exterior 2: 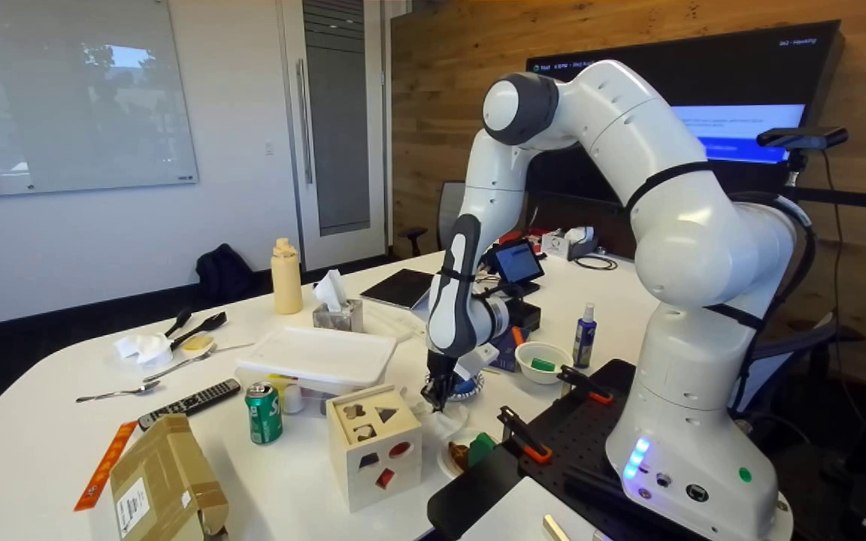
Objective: Pick up the wipe and clean the part of the table near the box
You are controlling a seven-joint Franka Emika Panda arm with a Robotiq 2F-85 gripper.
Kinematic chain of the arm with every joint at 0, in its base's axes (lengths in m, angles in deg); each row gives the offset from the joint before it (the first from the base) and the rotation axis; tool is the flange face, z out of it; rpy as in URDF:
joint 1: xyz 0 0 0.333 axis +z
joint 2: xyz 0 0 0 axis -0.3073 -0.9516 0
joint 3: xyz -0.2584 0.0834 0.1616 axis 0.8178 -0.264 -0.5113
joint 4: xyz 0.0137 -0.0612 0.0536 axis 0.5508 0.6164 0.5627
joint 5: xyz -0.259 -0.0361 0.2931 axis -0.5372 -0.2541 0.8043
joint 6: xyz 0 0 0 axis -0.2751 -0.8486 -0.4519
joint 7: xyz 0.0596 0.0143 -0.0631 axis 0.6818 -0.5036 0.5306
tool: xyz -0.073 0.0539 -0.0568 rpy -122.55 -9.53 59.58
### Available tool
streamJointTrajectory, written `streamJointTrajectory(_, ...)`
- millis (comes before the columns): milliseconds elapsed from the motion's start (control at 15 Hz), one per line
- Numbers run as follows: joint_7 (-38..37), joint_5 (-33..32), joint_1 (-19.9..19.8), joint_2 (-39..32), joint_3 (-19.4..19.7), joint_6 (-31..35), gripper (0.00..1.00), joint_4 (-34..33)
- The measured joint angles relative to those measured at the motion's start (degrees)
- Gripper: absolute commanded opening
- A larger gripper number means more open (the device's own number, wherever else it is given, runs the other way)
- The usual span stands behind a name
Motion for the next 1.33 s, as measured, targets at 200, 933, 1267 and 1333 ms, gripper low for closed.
streamJointTrajectory(200,0.0,-0.6,-0.3,-0.9,-0.5,4.1,0.0,0.0)
streamJointTrajectory(933,0.8,-3.6,-13.2,-3.6,-10.8,2.9,0.0,0.0)
streamJointTrajectory(1267,-0.8,-2.5,-14.4,-3.4,-10.7,3.1,0.0,0.6)
streamJointTrajectory(1333,-1.3,-2.2,-14.3,-3.2,-10.4,3.4,0.0,0.9)
